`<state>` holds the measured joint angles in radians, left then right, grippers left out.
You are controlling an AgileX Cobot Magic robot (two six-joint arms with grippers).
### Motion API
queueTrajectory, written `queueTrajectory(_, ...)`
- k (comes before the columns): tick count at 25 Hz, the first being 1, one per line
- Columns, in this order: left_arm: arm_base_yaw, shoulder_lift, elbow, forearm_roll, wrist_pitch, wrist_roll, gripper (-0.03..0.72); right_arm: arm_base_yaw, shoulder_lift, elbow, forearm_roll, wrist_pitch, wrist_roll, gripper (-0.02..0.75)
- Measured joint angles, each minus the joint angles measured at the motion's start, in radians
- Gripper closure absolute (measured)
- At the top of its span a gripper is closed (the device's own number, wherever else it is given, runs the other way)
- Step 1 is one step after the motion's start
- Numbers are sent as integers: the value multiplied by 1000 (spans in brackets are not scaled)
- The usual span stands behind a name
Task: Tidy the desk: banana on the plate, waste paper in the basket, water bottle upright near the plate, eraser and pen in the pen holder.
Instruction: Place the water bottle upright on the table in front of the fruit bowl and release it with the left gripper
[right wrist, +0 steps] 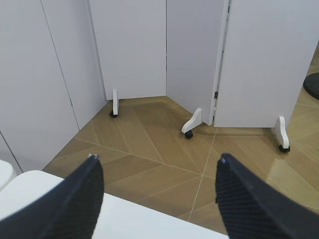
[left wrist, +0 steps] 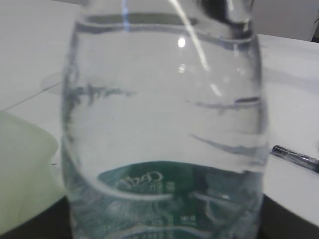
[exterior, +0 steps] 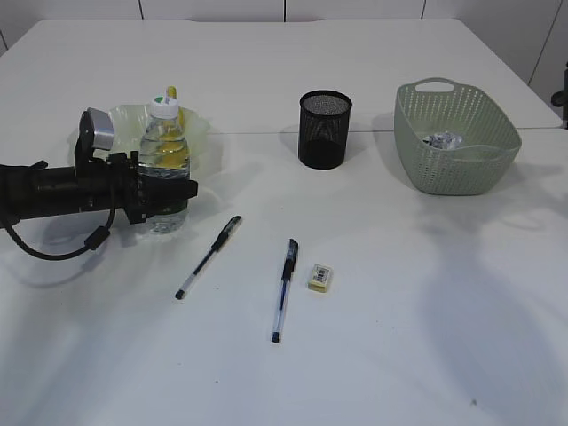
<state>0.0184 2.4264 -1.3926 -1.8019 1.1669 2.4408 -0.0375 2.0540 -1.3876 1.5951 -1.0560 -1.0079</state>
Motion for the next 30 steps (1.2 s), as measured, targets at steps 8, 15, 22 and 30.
queueTrajectory(8,0,27,-2,-20,33,0,294,0,0,0,-2,0,0,211)
queueTrajectory(15,0,27,-4,-22,35,0,294,0,0,0,-2,0,0,211)
queueTrajectory(22,0,53,-10,-41,68,0,294,0,0,0,-2,0,0,211)
queueTrajectory(30,0,55,-10,-43,72,0,294,0,0,0,-2,0,0,211)
